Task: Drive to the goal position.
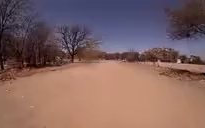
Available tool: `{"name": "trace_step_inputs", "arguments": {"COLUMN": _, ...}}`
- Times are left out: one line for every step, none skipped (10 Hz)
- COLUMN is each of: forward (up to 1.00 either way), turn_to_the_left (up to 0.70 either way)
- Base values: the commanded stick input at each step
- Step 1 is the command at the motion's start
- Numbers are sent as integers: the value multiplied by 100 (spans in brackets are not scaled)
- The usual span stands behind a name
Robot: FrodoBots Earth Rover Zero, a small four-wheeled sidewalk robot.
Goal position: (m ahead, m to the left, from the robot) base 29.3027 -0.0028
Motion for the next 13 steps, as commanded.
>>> {"name": "trace_step_inputs", "arguments": {"forward": 100, "turn_to_the_left": 0}}
{"name": "trace_step_inputs", "arguments": {"forward": 100, "turn_to_the_left": 0}}
{"name": "trace_step_inputs", "arguments": {"forward": 100, "turn_to_the_left": 0}}
{"name": "trace_step_inputs", "arguments": {"forward": 100, "turn_to_the_left": 0}}
{"name": "trace_step_inputs", "arguments": {"forward": 100, "turn_to_the_left": 0}}
{"name": "trace_step_inputs", "arguments": {"forward": 100, "turn_to_the_left": 0}}
{"name": "trace_step_inputs", "arguments": {"forward": 100, "turn_to_the_left": 0}}
{"name": "trace_step_inputs", "arguments": {"forward": 100, "turn_to_the_left": 0}}
{"name": "trace_step_inputs", "arguments": {"forward": 100, "turn_to_the_left": 0}}
{"name": "trace_step_inputs", "arguments": {"forward": 100, "turn_to_the_left": 0}}
{"name": "trace_step_inputs", "arguments": {"forward": 100, "turn_to_the_left": 0}}
{"name": "trace_step_inputs", "arguments": {"forward": 100, "turn_to_the_left": 0}}
{"name": "trace_step_inputs", "arguments": {"forward": 100, "turn_to_the_left": -9}}
